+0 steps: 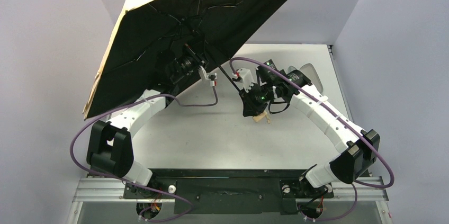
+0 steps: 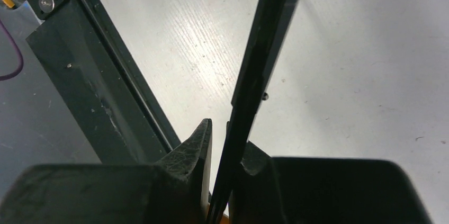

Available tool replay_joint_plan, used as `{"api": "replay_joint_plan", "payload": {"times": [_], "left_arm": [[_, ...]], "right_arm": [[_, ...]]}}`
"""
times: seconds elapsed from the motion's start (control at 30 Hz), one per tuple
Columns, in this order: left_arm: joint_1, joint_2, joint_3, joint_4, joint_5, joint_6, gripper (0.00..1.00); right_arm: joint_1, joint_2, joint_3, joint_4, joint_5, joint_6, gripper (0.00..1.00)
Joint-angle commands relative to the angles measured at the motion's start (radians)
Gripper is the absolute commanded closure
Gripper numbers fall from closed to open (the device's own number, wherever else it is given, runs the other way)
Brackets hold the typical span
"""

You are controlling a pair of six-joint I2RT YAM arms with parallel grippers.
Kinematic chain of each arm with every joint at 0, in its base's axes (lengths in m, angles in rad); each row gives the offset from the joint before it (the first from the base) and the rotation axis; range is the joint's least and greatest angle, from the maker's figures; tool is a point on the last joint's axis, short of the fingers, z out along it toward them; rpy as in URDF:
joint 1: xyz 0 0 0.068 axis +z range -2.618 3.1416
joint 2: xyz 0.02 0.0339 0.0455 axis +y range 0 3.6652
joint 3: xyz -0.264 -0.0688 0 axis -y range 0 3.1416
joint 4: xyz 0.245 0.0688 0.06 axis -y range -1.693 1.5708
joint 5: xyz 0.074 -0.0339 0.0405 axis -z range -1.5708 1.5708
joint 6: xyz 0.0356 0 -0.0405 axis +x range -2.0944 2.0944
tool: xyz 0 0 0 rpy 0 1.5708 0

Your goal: Open the umbrella

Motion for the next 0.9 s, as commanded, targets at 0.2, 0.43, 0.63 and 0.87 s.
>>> {"api": "replay_joint_plan", "payload": {"times": [0.2,0.43,0.63,0.87], "left_arm": [[0.288,0.029,0.104,0.129,-0.401,-0.036,0.83],[0.354,0.033,0.102,0.127,-0.374,-0.036,0.84],[0.37,0.044,0.119,0.122,-0.383,-0.042,0.84],[0.412,0.071,0.155,0.117,-0.414,-0.051,0.84]], "right_arm": [[0.059,-0.157,-0.084,-0.34,-0.098,-0.28,1.0],[0.059,-0.176,-0.104,-0.344,-0.081,-0.28,1.0],[0.058,-0.184,-0.115,-0.348,-0.072,-0.286,1.0],[0.06,-0.198,-0.138,-0.352,-0.067,-0.289,1.0]]}}
